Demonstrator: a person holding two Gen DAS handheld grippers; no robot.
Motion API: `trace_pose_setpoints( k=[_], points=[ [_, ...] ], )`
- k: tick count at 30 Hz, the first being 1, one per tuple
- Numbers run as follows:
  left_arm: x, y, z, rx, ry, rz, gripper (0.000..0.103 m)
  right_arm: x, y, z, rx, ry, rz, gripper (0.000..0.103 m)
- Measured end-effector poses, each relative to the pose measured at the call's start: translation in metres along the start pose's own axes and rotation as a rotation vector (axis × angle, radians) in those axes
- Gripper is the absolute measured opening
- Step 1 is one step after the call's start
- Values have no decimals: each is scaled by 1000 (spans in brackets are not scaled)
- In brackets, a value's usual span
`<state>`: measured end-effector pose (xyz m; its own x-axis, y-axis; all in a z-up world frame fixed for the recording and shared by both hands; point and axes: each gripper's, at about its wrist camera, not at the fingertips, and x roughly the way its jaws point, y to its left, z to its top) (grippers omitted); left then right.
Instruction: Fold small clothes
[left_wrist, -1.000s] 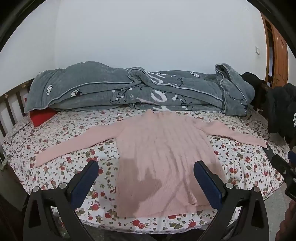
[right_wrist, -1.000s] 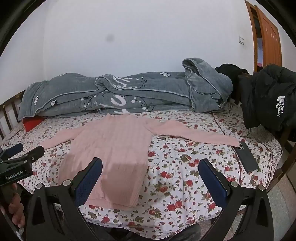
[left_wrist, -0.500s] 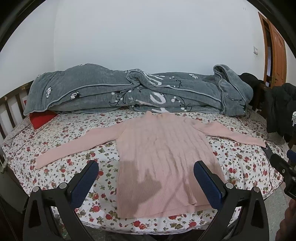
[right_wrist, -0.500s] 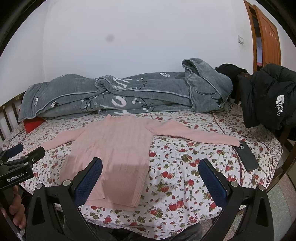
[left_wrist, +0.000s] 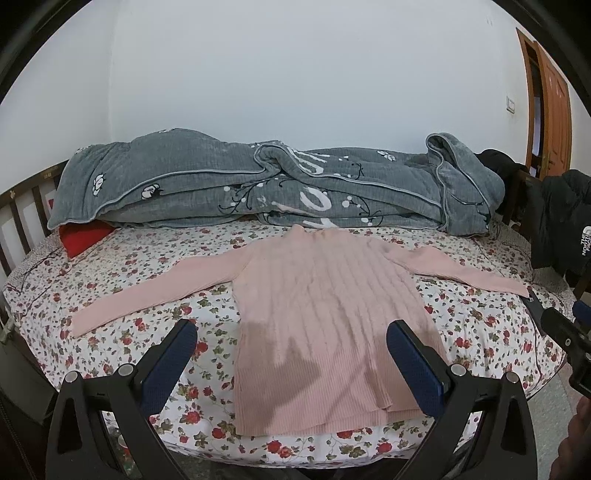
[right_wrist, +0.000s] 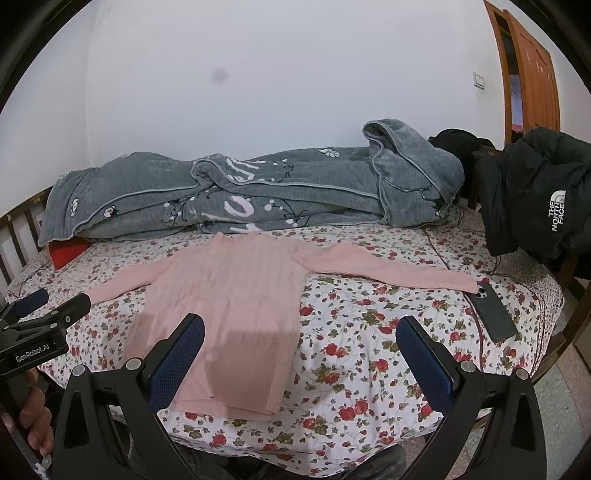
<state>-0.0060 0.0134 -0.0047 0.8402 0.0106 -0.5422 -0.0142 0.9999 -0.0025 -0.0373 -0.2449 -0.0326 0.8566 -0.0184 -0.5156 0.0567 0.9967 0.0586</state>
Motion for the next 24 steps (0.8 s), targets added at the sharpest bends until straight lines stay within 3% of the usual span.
trace_pose_setpoints(
  k=[24],
  points=[
    [-2,1,-1,-5,-6,-12,103,-7,7,1,-4,-10,11,102]
  ],
)
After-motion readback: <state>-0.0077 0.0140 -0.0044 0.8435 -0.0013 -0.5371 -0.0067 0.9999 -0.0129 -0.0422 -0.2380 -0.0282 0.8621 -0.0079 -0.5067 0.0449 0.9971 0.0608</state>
